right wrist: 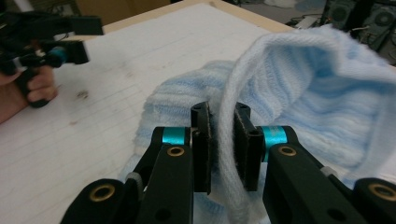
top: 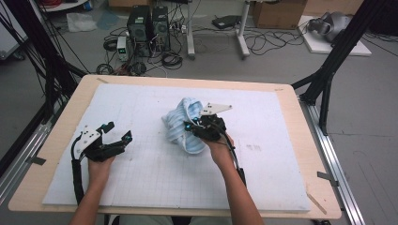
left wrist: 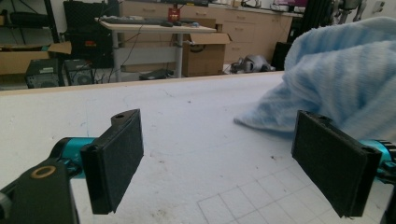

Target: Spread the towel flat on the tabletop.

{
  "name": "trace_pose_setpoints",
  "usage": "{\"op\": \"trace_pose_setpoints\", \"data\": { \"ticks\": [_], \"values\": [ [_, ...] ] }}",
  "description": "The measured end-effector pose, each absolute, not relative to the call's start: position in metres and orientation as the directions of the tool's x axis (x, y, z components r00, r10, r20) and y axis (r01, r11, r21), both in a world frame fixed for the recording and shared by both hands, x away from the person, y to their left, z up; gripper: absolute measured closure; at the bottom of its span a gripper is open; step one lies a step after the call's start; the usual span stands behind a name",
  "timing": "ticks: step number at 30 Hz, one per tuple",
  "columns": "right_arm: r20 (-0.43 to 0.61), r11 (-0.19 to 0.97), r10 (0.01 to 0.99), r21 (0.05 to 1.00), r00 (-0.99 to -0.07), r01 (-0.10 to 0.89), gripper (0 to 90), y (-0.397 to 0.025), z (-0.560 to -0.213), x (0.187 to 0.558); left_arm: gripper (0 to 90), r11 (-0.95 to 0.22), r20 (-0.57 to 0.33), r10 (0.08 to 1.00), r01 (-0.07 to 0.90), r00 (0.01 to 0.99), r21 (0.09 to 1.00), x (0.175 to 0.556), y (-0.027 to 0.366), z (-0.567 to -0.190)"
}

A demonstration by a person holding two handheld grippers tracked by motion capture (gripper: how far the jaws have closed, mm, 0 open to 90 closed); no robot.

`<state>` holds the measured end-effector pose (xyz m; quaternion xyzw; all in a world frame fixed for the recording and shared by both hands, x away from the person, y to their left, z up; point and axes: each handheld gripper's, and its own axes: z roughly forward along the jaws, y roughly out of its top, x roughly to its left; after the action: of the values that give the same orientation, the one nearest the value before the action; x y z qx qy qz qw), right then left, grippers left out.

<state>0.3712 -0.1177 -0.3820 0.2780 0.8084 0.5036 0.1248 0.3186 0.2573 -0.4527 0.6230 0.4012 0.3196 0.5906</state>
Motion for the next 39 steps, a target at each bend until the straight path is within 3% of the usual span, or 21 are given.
{"op": "trace_pose_setpoints", "data": {
  "ticks": [7,12,17,23,30,36,39],
  "values": [
    [0.139,0.247,0.454,0.929,-0.88,0.274,81.3,-0.136,-0.371,0.337,17.2,0.019,-0.075,0.878,0.122,0.473,0.992,0.319,0.257,-0.453],
    [0.097,0.263,0.486,0.932,-0.868,0.251,81.7,-0.152,-0.366,0.321,17.3,0.018,-0.074,0.878,0.122,0.473,0.992,0.319,0.257,-0.453],
    [0.135,0.196,0.533,0.941,-0.835,0.277,81.5,-0.174,-0.367,0.322,17.4,0.018,-0.074,0.879,0.122,0.472,0.992,0.319,0.257,-0.453],
    [0.148,0.191,0.5,0.942,-0.853,0.275,81.1,-0.157,-0.36,0.334,17.6,0.02,-0.076,0.878,0.123,0.472,0.992,0.319,0.257,-0.453],
    [0.129,0.293,0.404,0.92,-0.906,0.261,79.1,-0.123,-0.364,0.332,17.7,0.029,-0.085,0.878,0.125,0.471,0.992,0.319,0.258,-0.453],
    [0.12,0.359,0.361,0.897,-0.925,0.257,78.1,-0.123,-0.375,0.321,17.8,0.028,-0.085,0.879,0.126,0.468,0.992,0.319,0.258,-0.453],
    [0.08,0.399,0.407,0.881,-0.91,0.256,63.1,-0.136,-0.385,0.313,18.1,0.026,-0.082,0.88,0.126,0.467,0.992,0.319,0.258,-0.453]
  ]
}}
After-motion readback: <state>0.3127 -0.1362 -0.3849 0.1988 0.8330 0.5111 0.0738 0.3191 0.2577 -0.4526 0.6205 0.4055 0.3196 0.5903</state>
